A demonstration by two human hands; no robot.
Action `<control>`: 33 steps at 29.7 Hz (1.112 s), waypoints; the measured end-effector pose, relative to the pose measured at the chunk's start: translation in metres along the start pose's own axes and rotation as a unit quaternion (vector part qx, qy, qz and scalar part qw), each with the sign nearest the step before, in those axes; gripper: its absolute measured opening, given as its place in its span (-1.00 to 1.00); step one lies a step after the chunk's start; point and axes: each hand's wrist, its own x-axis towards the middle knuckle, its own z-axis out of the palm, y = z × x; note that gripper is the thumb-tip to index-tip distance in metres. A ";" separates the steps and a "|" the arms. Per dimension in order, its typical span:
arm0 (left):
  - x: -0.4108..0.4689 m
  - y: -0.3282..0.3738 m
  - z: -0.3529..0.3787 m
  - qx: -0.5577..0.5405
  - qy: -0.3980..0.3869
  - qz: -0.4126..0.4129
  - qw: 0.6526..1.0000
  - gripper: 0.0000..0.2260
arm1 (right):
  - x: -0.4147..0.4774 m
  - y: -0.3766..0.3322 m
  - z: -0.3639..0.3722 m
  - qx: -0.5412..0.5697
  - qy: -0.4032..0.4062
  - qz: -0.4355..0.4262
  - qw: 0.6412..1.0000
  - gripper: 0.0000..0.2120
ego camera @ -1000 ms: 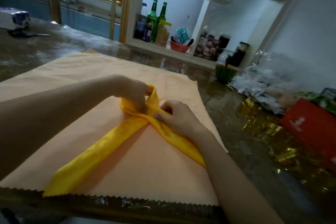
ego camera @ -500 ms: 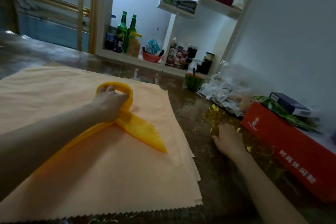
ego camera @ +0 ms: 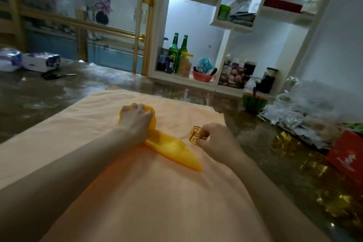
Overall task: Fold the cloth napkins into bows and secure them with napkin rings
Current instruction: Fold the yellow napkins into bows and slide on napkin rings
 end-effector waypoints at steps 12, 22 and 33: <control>-0.011 0.034 0.022 -0.169 -0.068 0.095 0.979 -0.57 | -0.015 0.004 0.012 0.185 -0.078 0.044 0.979 -0.79; -0.017 0.029 0.041 -0.420 -0.001 0.015 0.907 -0.81 | 0.005 -0.022 0.005 0.175 -0.171 0.030 0.969 -0.77; -0.022 0.028 0.042 -0.449 0.040 0.034 0.892 -0.81 | 0.004 -0.019 0.014 0.150 -0.161 -0.023 0.975 -0.86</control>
